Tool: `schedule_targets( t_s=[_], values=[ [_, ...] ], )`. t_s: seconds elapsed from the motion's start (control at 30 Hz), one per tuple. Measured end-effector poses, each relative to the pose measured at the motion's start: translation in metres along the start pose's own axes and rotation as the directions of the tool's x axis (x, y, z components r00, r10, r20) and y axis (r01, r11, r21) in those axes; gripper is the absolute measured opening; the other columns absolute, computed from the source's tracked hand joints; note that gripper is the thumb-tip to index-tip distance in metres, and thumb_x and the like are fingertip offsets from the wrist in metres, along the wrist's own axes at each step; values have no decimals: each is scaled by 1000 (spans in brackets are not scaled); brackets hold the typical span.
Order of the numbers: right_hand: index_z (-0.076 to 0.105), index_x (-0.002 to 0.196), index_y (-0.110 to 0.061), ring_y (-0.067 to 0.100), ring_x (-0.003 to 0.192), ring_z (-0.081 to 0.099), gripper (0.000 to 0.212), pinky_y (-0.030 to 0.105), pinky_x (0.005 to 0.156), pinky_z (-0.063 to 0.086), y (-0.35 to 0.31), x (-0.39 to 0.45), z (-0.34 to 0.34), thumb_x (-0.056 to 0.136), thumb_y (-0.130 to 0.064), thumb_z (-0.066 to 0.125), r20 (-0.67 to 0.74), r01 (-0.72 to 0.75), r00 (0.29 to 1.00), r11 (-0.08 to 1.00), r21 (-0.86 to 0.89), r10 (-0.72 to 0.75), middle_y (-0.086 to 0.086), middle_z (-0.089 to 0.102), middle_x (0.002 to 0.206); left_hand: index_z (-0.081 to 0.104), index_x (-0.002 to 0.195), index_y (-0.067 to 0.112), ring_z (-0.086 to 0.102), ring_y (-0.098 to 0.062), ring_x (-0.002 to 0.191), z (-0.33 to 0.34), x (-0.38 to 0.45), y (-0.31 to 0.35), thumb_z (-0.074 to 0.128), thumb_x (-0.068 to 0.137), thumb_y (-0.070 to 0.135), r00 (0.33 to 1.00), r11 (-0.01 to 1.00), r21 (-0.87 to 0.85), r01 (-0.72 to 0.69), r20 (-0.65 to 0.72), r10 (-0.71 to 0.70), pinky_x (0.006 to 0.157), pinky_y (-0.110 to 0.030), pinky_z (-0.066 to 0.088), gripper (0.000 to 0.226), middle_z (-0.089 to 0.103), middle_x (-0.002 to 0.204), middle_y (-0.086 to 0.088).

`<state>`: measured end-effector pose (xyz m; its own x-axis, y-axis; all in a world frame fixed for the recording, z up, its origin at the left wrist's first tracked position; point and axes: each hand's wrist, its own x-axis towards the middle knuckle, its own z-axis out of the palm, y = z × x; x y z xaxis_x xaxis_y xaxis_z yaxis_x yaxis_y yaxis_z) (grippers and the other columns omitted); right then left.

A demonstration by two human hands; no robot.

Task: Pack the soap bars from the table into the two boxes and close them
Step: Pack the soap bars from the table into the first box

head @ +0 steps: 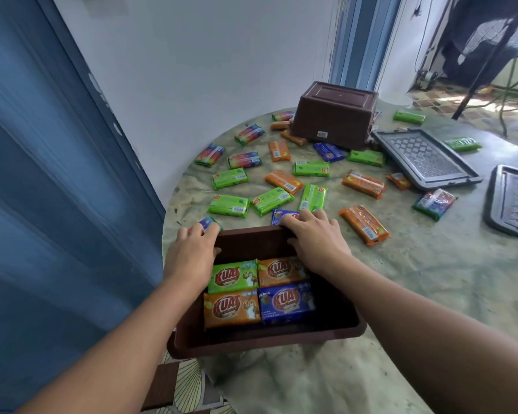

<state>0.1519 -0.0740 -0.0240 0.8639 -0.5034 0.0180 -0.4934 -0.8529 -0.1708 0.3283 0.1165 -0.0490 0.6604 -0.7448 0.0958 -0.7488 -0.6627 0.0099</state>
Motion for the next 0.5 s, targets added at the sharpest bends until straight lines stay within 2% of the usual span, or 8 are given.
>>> schedule_targets(
  t_s=[0.33,0.43,0.5],
  values=[
    [40,141,-38,32,128,42,38,49,99,41,1,0,-2,104,-35,51,20,19,1000,1000,-7,-18,3,51,136,49,134,22,51,-31,111,-5,-7,4,65,94,38,1000,999,34,15,-4,-15,81,-43,49,46,59,124,-6],
    [40,141,-38,32,128,41,40,49,98,40,1,0,-1,103,-36,52,46,11,999,1000,-20,-10,4,51,136,49,134,25,51,-30,114,-10,-6,8,57,92,45,999,999,25,33,15,-33,86,-44,45,47,60,125,-3],
    [44,138,-39,33,129,42,38,51,99,39,0,2,-2,101,-48,49,59,-3,998,1000,-22,4,3,52,136,54,126,26,52,-28,115,-17,-3,11,46,93,49,997,998,-9,64,41,-63,88,-44,42,41,62,123,-1]
  ],
)
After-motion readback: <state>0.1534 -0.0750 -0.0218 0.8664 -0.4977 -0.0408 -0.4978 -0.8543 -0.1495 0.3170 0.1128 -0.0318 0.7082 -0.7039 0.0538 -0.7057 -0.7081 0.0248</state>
